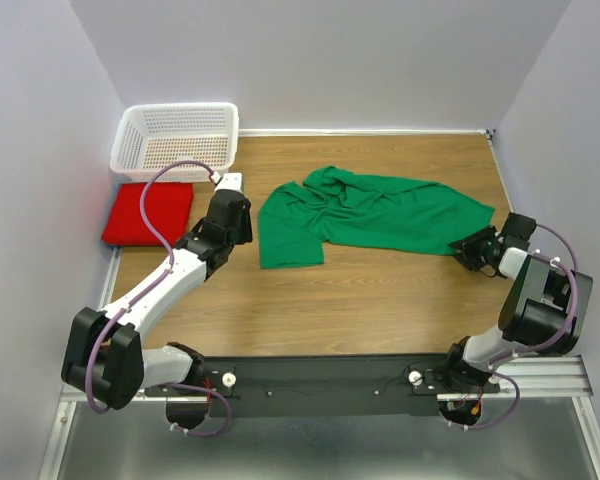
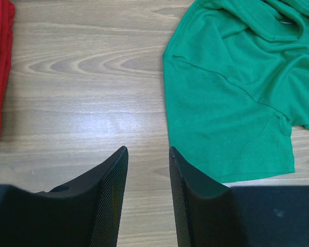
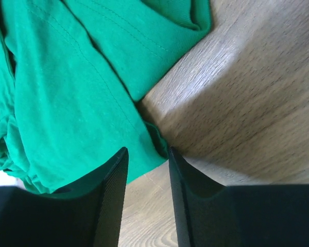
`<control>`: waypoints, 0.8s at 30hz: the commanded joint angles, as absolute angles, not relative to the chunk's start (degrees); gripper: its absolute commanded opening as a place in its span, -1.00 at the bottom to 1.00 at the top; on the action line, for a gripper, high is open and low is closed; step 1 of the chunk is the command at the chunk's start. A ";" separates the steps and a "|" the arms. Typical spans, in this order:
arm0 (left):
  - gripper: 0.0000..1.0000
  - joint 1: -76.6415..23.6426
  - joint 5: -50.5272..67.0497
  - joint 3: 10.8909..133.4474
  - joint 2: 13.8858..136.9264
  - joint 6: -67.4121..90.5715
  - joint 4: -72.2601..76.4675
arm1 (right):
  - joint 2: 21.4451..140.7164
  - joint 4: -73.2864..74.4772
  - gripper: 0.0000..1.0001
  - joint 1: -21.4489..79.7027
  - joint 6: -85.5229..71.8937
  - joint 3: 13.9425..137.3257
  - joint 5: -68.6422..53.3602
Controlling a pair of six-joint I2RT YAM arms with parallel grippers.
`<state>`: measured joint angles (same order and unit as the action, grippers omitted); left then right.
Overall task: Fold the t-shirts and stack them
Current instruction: Flatten the tshirt out
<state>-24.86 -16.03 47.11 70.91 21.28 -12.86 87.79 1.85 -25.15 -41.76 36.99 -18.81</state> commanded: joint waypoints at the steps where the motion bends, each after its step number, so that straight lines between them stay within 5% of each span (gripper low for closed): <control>1: -0.09 -24.61 -15.47 46.58 70.40 21.80 -11.87 | 90.00 4.04 -0.14 -25.49 -40.87 34.63 -16.44; 5: -0.09 -24.61 -15.21 46.67 70.75 21.80 -11.87 | 90.09 4.22 -0.41 -25.49 -40.43 34.89 -16.17; 10: -0.09 -24.61 -15.03 46.76 70.93 21.71 -11.87 | 89.04 4.39 -0.98 -25.49 -40.08 34.89 -16.61; 24: -0.08 -24.61 -10.73 46.41 74.09 21.80 -12.13 | 68.13 25.13 -0.99 -25.40 -35.33 40.08 -17.84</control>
